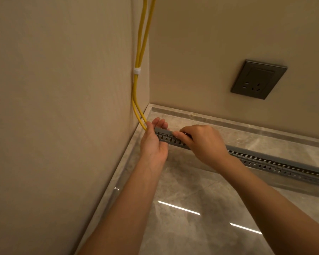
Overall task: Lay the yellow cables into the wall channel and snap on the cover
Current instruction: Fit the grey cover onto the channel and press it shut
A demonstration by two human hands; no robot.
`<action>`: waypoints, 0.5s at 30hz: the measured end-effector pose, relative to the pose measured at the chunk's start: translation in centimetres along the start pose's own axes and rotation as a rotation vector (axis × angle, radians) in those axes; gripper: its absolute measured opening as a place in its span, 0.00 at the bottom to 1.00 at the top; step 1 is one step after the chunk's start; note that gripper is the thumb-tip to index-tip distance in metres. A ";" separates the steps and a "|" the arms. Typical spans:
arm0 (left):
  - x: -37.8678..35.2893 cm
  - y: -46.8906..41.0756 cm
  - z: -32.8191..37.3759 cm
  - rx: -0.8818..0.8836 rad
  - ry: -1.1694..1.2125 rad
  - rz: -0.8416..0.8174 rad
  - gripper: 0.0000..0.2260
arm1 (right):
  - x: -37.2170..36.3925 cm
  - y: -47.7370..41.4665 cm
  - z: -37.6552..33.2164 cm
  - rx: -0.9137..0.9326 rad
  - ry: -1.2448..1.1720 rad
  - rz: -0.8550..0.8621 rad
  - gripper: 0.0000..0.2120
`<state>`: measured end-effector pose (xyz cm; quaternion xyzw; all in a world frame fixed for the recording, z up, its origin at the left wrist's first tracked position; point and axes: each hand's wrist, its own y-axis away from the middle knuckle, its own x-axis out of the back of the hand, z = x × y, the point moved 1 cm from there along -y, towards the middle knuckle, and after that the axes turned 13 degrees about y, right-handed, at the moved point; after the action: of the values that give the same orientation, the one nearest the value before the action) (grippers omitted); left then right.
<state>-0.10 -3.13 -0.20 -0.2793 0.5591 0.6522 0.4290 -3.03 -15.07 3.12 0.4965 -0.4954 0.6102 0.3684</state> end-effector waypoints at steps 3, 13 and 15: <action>-0.3 0.1 0.0 0.001 0.021 0.047 0.16 | 0.3 0.1 -0.1 0.044 0.058 -0.001 0.23; -0.7 0.6 0.2 0.066 0.094 0.084 0.15 | 0.5 1.7 -0.9 0.135 0.230 -0.076 0.15; -0.7 0.6 0.2 0.070 0.106 0.094 0.15 | 0.5 2.2 -1.0 0.093 0.225 -0.035 0.12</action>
<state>-0.28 -3.12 0.73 -0.2715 0.6161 0.6360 0.3770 -5.41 -14.66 3.07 0.4499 -0.4132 0.6781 0.4088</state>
